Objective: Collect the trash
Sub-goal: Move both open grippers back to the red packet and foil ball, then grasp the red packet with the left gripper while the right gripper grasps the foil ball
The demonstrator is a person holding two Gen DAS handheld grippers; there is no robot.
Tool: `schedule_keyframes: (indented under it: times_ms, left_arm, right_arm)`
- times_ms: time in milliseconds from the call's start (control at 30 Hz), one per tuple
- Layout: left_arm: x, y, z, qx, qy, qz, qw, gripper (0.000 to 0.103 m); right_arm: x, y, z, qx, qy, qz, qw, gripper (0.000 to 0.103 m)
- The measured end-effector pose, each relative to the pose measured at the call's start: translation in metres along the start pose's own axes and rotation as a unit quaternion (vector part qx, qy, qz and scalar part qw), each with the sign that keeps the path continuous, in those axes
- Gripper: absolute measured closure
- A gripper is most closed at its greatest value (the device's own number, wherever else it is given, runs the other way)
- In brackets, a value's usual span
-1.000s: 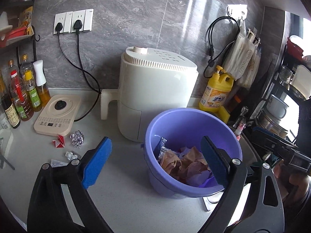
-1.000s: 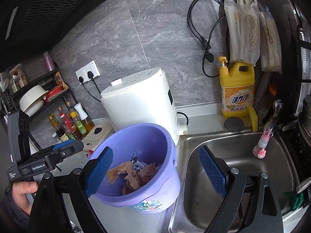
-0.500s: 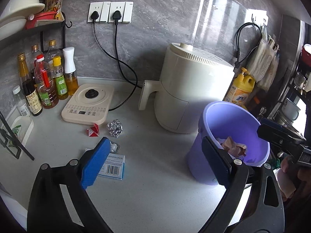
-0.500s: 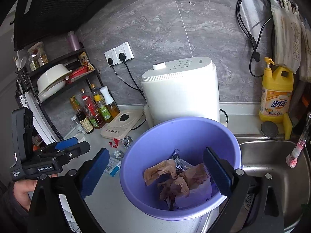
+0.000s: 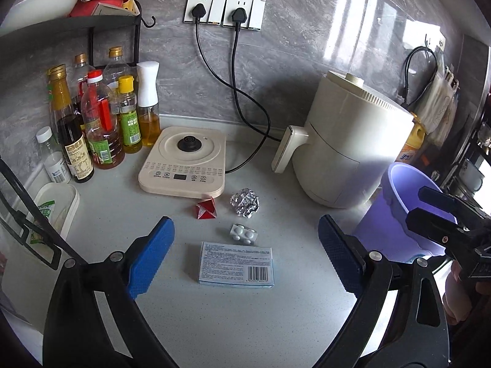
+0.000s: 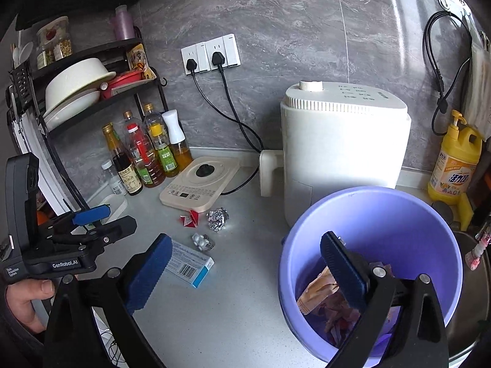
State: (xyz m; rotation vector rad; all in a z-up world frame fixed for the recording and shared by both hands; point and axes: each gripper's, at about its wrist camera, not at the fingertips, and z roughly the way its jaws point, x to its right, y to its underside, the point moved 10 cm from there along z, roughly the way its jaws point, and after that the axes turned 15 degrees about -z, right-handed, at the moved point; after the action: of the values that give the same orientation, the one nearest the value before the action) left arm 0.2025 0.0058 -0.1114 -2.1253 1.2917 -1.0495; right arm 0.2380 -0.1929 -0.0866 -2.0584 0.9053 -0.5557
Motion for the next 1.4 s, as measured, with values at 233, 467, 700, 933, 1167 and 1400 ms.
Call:
schedule_keyframes:
  times_ms: [233,467,700,933,1167,1400]
  left_arm:
    - [-0.034,-0.011,0.020,-0.016,0.018,-0.011,0.9996,0.010]
    - [-0.048,-0.021,0.059,-0.038,0.038,-0.010,0.9985,0.011]
    - [-0.057,-0.025,0.111,-0.074,0.048,-0.024,0.9958,0.027]
    - [-0.069,-0.022,0.154,-0.093,0.044,-0.050,0.9935,0.035]
    - [-0.081,-0.011,0.181,-0.110,0.042,-0.070,0.9906,0.050]
    - [-0.093,-0.001,0.200,-0.131,0.035,-0.083,0.9872,0.081]
  right_arm:
    - [-0.035,-0.008,0.031,-0.018,-0.001,-0.013,1.000,0.014]
    - [-0.051,-0.009,0.066,-0.047,-0.001,-0.008,0.999,0.022]
    - [-0.051,0.000,0.116,-0.089,-0.007,0.009,0.996,0.031]
    - [-0.047,0.004,0.168,-0.130,-0.014,0.003,0.991,0.035]
    - [-0.050,0.004,0.214,-0.157,-0.026,-0.014,0.987,0.038]
    - [-0.052,0.009,0.246,-0.178,-0.035,-0.024,0.983,0.040]
